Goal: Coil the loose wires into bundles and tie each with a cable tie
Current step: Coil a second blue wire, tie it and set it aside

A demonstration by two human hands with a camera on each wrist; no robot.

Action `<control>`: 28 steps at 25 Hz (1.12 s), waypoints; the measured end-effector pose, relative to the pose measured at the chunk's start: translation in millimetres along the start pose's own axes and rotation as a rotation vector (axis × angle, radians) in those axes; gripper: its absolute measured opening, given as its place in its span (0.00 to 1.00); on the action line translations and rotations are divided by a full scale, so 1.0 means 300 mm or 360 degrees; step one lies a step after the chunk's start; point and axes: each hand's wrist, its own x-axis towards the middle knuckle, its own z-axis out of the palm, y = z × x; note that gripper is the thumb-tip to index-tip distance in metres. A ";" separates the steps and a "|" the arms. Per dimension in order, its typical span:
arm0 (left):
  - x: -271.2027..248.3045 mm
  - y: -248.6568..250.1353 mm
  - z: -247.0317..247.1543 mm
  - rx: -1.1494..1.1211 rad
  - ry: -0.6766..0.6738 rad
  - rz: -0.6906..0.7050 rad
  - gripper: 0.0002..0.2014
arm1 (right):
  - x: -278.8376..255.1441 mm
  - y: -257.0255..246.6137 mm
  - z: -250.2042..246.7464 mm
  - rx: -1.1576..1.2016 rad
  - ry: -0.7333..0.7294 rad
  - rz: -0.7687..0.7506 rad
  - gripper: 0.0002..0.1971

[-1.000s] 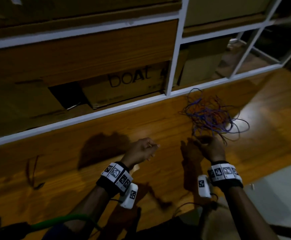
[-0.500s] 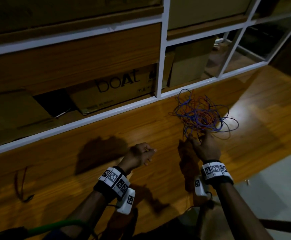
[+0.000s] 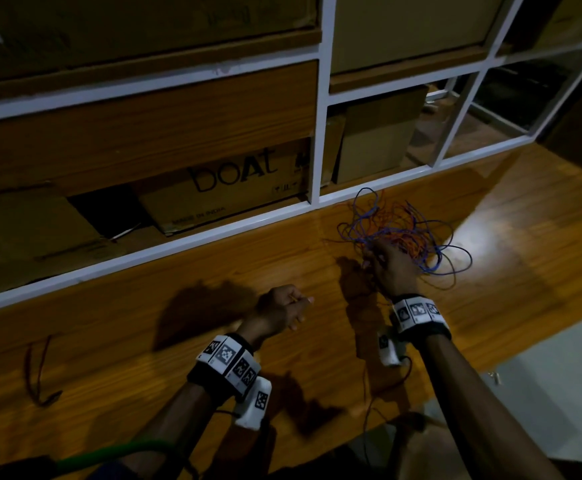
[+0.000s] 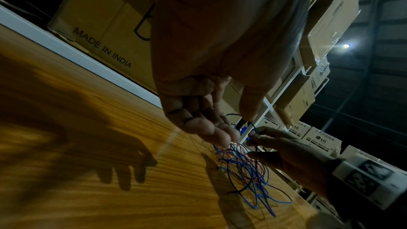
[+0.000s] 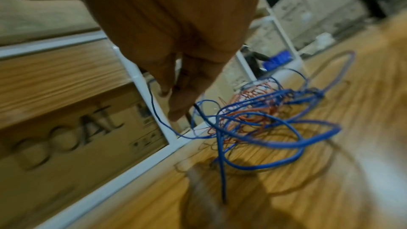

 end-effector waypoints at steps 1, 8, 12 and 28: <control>0.003 0.016 0.001 -0.0004 0.0054 0.0037 0.10 | -0.030 -0.012 0.000 0.0097 -0.0031 -0.0091 0.07; 0.082 0.106 0.047 0.0170 0.0256 0.0644 0.41 | -0.198 -0.018 -0.039 0.0380 -0.0311 -0.0453 0.05; 0.148 0.108 0.080 0.0585 0.0107 0.0789 0.15 | -0.233 -0.063 -0.084 0.0648 -0.0336 -0.0442 0.05; 0.159 -0.171 -0.107 0.0631 0.0605 0.0533 0.21 | -0.212 0.157 -0.317 -0.0495 -0.0017 -0.0277 0.29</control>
